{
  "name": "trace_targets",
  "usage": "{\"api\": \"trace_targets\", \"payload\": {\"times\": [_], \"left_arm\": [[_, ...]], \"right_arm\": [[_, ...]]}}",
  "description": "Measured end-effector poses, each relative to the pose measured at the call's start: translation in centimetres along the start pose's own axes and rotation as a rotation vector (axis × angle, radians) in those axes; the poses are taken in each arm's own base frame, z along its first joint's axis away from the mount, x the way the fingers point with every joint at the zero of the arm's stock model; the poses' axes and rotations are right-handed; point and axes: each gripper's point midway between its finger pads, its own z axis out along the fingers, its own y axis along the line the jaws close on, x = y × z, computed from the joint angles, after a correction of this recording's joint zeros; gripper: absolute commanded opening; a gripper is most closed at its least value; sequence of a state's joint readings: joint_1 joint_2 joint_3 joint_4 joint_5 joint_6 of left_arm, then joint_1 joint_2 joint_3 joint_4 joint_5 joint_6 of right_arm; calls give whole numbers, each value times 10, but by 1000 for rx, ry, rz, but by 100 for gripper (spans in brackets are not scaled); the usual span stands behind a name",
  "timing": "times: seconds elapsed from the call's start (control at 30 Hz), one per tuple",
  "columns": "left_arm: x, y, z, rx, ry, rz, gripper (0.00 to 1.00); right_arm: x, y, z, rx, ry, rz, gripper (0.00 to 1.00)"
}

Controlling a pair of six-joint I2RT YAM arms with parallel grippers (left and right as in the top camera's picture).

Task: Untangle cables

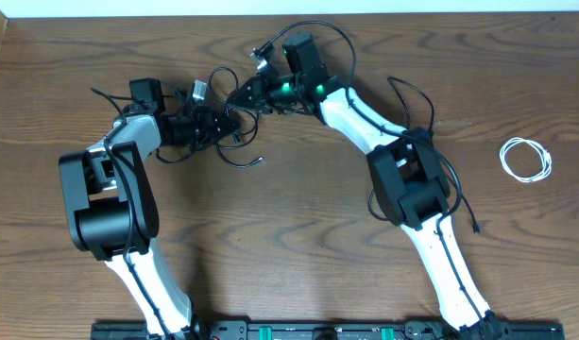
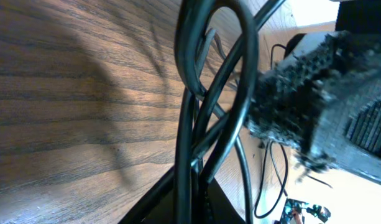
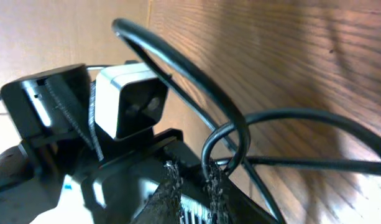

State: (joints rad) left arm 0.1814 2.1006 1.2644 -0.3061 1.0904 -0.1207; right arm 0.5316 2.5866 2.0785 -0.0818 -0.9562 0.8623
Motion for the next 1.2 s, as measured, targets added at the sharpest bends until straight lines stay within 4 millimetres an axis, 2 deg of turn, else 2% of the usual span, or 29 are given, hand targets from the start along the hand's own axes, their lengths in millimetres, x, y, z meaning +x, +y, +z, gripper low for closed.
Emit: {"api": "trace_targets", "payload": {"times": [0.33, 0.63, 0.73, 0.8, 0.97, 1.03, 1.07, 1.2], "left_arm": [[0, 1, 1, 0, 2, 14, 7], [1, 1, 1, 0, 4, 15, 7], [2, -1, 4, 1, 8, 22, 8], [3, -3, 7, 4, 13, 33, 7], [5, -7, 13, 8, 24, 46, 7], [5, -7, 13, 8, 24, 45, 7], [5, -7, 13, 8, 25, 45, 7], [5, -7, 13, 8, 26, 44, 7]], "right_arm": [[-7, -13, 3, 89, -64, 20, 27], [4, -9, 27, 135, -84, -7, 28], [6, -8, 30, 140, -87, -12, 14], [5, -9, 30, 147, -92, -12, 10], [3, -10, 28, 151, -98, -29, 15], [3, -10, 28, 148, -92, -55, 22], [4, -9, 29, 146, -88, -69, 29], [6, -7, 29, 137, -73, -104, 33]]}}
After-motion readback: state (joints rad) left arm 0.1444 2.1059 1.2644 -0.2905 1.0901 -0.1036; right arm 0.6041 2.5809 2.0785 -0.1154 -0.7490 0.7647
